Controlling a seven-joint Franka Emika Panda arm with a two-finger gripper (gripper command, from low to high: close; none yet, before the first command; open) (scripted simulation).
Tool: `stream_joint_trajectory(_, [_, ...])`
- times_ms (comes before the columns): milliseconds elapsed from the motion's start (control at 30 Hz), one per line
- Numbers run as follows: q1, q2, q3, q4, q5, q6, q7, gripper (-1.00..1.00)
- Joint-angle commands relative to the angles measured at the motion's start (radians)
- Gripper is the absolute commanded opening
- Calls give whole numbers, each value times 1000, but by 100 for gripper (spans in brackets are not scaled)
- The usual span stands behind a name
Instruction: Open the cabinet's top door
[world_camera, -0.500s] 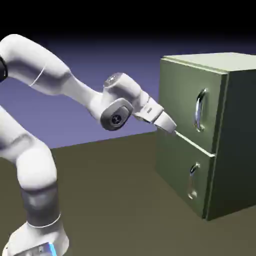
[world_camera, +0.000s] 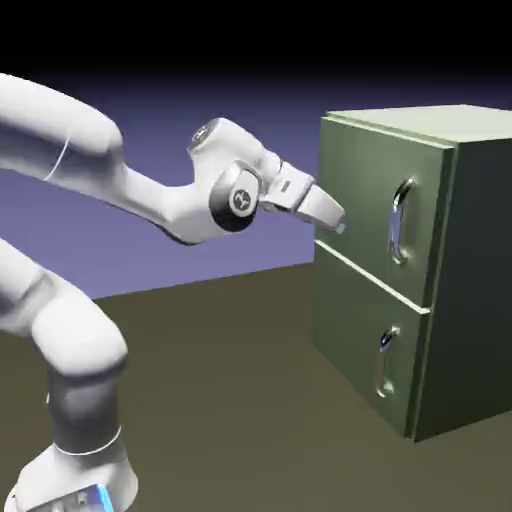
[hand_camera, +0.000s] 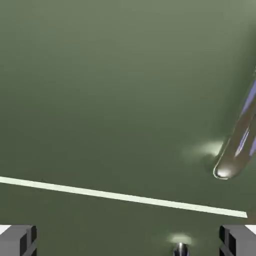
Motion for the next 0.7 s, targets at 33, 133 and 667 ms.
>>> stream_joint_trajectory(33, [32,-17,-36,8,-87,-12,59,100])
stream_joint_trajectory(133, [80,-42,-89,20,-218,-29,148,100])
stream_joint_trajectory(667, [338,-177,-373,86,-914,-123,621,100])
